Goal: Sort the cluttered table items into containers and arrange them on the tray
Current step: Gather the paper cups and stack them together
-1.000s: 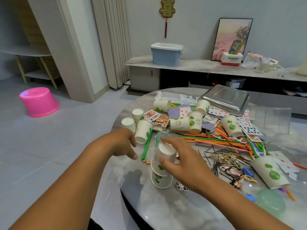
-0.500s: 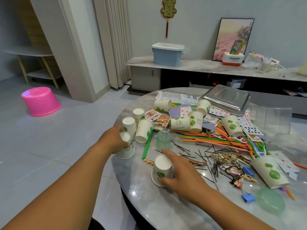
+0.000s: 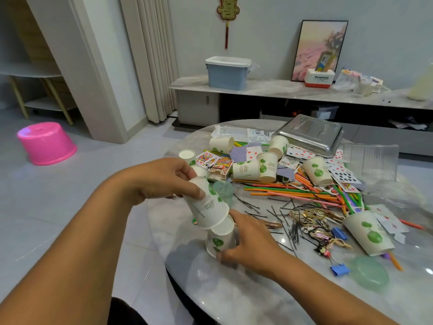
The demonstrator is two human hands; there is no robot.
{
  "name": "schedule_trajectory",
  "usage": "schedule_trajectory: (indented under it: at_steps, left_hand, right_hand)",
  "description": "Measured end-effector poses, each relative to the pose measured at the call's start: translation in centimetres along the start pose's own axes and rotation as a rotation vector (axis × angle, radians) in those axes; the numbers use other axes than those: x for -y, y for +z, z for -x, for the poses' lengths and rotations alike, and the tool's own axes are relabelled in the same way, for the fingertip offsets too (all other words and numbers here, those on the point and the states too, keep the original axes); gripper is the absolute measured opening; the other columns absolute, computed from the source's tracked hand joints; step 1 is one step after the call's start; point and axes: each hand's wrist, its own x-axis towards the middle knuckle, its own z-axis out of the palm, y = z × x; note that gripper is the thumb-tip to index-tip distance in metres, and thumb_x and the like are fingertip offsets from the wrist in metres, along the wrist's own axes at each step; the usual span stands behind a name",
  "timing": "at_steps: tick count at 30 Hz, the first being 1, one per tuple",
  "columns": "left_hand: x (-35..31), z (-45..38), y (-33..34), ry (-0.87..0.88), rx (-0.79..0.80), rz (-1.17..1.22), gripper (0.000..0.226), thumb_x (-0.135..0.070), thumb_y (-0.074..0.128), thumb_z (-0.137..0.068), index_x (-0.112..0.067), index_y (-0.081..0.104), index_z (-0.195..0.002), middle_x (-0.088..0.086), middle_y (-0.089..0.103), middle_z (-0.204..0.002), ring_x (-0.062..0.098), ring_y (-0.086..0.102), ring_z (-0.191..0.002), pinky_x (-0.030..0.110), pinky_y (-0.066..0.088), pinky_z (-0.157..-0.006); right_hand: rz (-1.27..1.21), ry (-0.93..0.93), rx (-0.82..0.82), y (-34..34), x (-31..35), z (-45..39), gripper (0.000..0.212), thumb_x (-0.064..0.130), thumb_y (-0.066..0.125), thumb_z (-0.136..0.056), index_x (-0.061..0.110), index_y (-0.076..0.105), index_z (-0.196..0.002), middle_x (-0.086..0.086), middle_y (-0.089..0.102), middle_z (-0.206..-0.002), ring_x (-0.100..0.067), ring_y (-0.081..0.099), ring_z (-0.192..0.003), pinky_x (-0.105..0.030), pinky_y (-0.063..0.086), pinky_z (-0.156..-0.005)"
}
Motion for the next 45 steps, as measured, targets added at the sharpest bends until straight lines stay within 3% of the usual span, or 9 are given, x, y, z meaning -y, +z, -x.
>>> schedule_trajectory:
  at_steps: [5,10,16,19,22,25,29,38,45]
  left_hand:
    - [-1.5,0.3,2.9,0.062,0.037,-0.194,0.048,-0.039,0.093,-0.064,-0.031,0.065,-0.102,-0.008,0.068,-0.102,0.010,0.065,-0.088,0.026,0.056,-0.073]
    - [-1.5,-1.1,6.6,0.035,0.069,-0.430,0.054,-0.046,0.092,-0.064,-0.037,0.053,-0.100,-0.014,0.056,-0.100,0.009,0.061,-0.086,0.027,0.053,-0.063]
    - [0.1,-2.9,6.3,-0.038,0.185,-0.302,0.071,-0.058,0.091,-0.060,-0.031,0.058,-0.117,-0.003,0.066,-0.107,0.018,0.070,-0.087,0.034,0.060,-0.075]
    - [1.6,-4.6,3.6,-0.007,-0.228,0.052,0.064,-0.054,0.087,-0.069,-0.027,0.058,-0.120,0.003,0.065,-0.110,0.017,0.064,-0.086,0.031,0.052,-0.067]
    - [4.4,-7.1,1.9,0.002,-0.715,0.136,0.066,-0.031,0.083,-0.081,-0.027,0.049,-0.138,0.006,0.055,-0.136,0.026,0.053,-0.122,0.043,0.049,-0.099]
    - [7.1,-9.2,2.3,-0.006,-0.736,-0.003,0.078,-0.017,0.076,-0.087,-0.034,0.036,-0.152,0.003,0.034,-0.158,0.028,0.027,-0.145,0.043,0.030,-0.115]
    - [9.1,-11.2,3.3,-0.016,-0.597,-0.149,0.082,-0.016,0.070,-0.090,-0.037,0.026,-0.157,0.001,0.019,-0.166,0.027,0.012,-0.152,0.043,0.020,-0.121]
    - [8.9,-11.9,3.6,-0.055,-0.638,-0.126,0.047,-0.025,0.078,-0.082,-0.032,0.054,-0.123,0.004,0.039,-0.132,0.030,0.050,-0.121,0.041,0.047,-0.100]
    - [7.2,-10.5,1.8,-0.136,-0.632,0.034,0.059,-0.024,0.085,-0.077,-0.025,0.053,-0.126,0.006,0.040,-0.127,0.029,0.055,-0.100,0.034,0.051,-0.072]
  right_hand:
    - [0.169,0.007,0.074,-0.7,-0.7,-0.2,0.095,0.055,0.078,-0.061,0.041,0.033,-0.144,0.007,0.049,-0.137,-0.021,0.041,-0.132,-0.043,0.032,-0.111]
    - [0.078,0.050,0.131,-1.2,-0.6,-0.3,0.122,0.072,0.078,-0.054,0.034,0.023,-0.156,0.008,0.040,-0.153,-0.018,0.032,-0.144,-0.047,0.020,-0.121]
    - [-0.109,-0.008,0.049,0.1,0.5,0.4,0.079,0.069,0.072,-0.058,0.052,0.039,-0.128,0.031,0.053,-0.114,-0.002,0.046,-0.113,-0.051,0.022,-0.119]
    - [-0.127,0.024,0.014,0.6,0.5,0.4,0.060,0.063,0.073,-0.063,0.048,0.047,-0.115,0.030,0.057,-0.107,0.001,0.045,-0.106,-0.049,0.014,-0.122]
    - [-0.107,0.024,0.014,0.7,0.5,0.4,0.063,0.068,0.073,-0.060,0.046,0.050,-0.115,0.029,0.058,-0.108,-0.001,0.048,-0.110,-0.048,0.013,-0.122]
    - [-0.093,0.024,0.016,0.7,0.5,0.2,0.068,0.071,0.072,-0.059,0.044,0.051,-0.119,0.027,0.059,-0.113,-0.003,0.050,-0.116,-0.047,0.010,-0.123]
    - [-0.093,0.034,0.018,0.4,0.7,0.3,0.069,0.070,0.073,-0.058,0.046,0.052,-0.120,0.028,0.058,-0.116,-0.002,0.048,-0.117,-0.043,0.006,-0.124]
    - [-0.100,0.003,0.089,-0.1,0.8,0.5,0.060,0.066,0.077,-0.062,0.042,0.052,-0.110,0.033,0.049,-0.098,0.031,0.027,-0.100,-0.047,0.023,-0.118]
    - [-0.082,0.006,0.079,-0.1,1.2,0.5,0.062,0.067,0.077,-0.064,0.040,0.054,-0.115,0.029,0.051,-0.103,0.001,0.037,-0.101,-0.043,0.018,-0.120]
